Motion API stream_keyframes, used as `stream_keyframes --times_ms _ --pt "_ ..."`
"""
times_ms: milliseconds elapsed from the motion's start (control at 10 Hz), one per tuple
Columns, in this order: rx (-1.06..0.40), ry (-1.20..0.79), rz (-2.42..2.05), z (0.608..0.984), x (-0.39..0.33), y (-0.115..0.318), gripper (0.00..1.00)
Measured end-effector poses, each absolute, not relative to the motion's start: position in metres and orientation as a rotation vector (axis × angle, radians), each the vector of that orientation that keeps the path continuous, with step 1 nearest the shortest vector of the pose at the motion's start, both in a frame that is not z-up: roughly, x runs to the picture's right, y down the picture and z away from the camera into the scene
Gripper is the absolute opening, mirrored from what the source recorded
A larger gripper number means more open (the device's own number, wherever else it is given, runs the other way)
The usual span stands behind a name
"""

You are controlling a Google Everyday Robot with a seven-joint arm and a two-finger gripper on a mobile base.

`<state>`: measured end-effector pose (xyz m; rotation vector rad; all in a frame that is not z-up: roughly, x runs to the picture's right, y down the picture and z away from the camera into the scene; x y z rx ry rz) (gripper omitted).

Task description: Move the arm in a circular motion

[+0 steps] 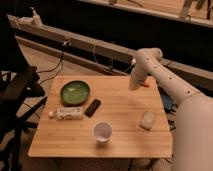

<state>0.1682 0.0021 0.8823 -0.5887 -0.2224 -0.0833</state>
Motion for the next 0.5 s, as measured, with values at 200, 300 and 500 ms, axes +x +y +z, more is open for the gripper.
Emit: stream_keyframes --times_ms 200,300,500 --pt "-0.578 -0.291 -0.137 0.877 0.122 0.003 0.0" --pt "-0.573 -0.335 -0.157 0.871 0.098 0.005 0.0" --pt "-0.574 -0.415 -0.188 0.85 0.064 0.019 0.0"
